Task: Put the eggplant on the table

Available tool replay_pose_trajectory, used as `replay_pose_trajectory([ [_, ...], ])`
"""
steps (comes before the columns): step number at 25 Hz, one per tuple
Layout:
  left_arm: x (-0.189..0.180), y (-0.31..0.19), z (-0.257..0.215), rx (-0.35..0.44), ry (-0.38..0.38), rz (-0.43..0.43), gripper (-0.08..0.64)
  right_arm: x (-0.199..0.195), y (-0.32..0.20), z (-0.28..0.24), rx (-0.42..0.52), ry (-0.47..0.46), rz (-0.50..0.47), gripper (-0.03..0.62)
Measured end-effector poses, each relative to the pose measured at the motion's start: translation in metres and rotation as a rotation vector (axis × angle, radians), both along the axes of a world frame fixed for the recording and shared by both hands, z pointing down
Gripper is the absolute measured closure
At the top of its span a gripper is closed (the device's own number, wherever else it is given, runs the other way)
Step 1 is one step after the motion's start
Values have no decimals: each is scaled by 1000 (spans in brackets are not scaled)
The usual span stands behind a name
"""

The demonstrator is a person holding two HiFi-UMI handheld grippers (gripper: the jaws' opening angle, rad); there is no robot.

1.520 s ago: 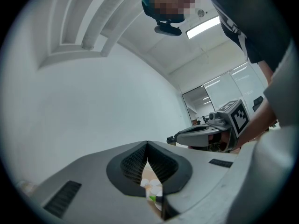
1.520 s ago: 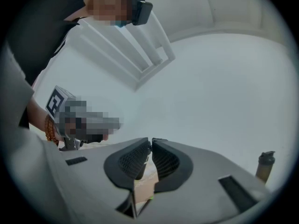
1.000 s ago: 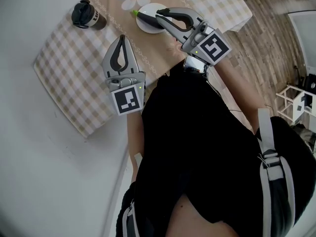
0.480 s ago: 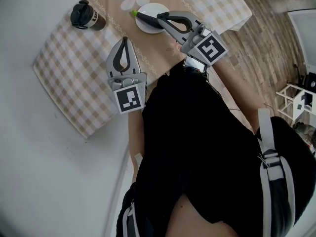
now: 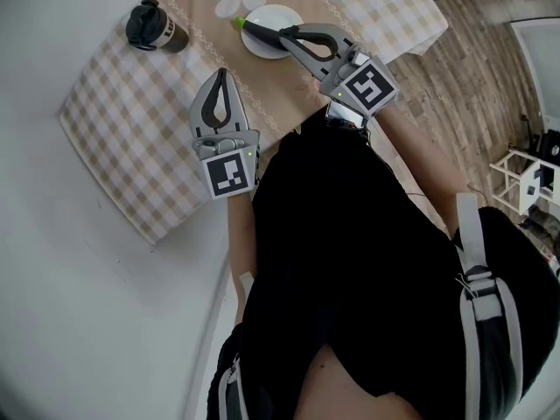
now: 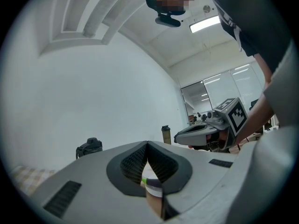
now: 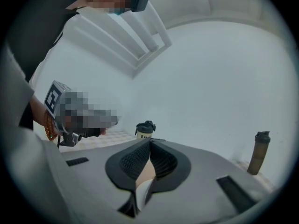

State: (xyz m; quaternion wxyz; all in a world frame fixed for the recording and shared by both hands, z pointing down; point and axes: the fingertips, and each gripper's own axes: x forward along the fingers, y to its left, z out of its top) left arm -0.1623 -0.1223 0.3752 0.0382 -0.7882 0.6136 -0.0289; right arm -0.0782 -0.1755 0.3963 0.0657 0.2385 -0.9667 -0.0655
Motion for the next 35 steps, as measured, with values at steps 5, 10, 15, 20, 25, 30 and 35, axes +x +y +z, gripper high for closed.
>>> replay_pose_trajectory([
  [5,4,3,5,-6,-9,7,571,2,3,7,-10,14,-3,586],
  [10,7,5,8,-12,-22,13,569,5,5,13,-18,23,-4,586],
  [15,8,7,11,-19,-24,11,569,7,7,18,-33,31,-4,586],
  [20,9,7,13,-21,-21,7,569,7,6,20,-37,35,0,586],
  [25,10,9,16,-33,-23,7,569,7,9,22,-30,41,-12,586],
  [30,10,12,17,-32,-25,7,569,8,12,24,-44,44,-10,587],
  [35,12,15,21,-42,-27,6,569,9,11,28,-49,54,-12,586],
])
